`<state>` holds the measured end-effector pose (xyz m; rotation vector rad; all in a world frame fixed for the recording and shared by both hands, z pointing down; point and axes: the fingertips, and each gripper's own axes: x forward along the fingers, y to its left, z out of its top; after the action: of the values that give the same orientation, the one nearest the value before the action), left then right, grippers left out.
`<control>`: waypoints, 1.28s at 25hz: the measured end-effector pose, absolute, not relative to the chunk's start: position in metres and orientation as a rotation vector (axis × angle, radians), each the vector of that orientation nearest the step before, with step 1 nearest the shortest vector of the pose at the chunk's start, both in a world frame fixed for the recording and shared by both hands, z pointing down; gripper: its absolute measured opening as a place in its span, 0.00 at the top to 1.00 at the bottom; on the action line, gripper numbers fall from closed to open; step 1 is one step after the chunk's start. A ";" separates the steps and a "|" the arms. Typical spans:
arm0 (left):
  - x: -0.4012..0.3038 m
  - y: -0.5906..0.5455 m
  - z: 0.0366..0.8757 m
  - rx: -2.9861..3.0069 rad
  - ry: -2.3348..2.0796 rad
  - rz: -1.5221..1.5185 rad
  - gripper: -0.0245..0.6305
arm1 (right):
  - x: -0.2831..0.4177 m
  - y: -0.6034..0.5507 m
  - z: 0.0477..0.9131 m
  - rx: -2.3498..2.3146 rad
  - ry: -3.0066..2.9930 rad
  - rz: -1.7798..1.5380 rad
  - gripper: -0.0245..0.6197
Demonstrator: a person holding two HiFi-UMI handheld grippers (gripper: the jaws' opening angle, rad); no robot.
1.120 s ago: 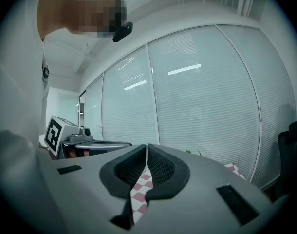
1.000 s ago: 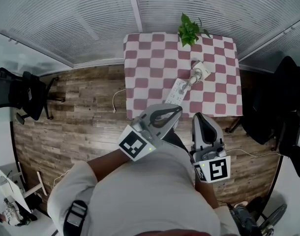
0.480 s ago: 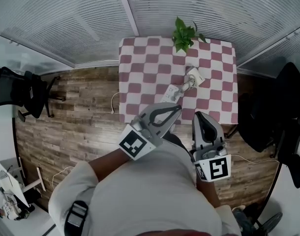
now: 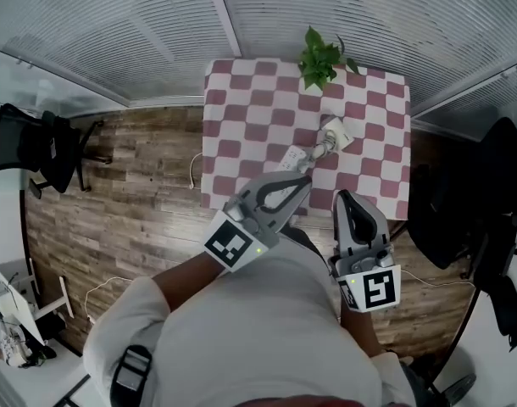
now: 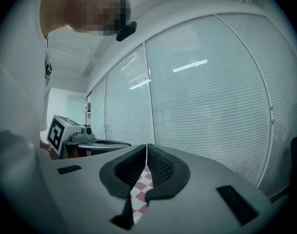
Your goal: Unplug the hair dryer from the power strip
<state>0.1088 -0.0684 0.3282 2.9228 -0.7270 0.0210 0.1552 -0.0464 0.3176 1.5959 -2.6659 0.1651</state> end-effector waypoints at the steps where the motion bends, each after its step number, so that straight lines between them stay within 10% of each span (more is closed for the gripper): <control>1: 0.108 -0.071 0.328 2.928 -0.726 0.023 0.92 | 0.156 -0.049 0.318 1.598 -2.662 0.161 0.91; 32: 0.087 -0.093 0.508 2.841 -0.544 0.555 0.92 | 0.121 -0.084 0.514 1.420 -2.358 0.397 0.78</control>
<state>0.0867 -0.0934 0.5083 2.8407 -0.5442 0.5554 0.1209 -0.0842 0.5143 1.4201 -2.3576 0.3971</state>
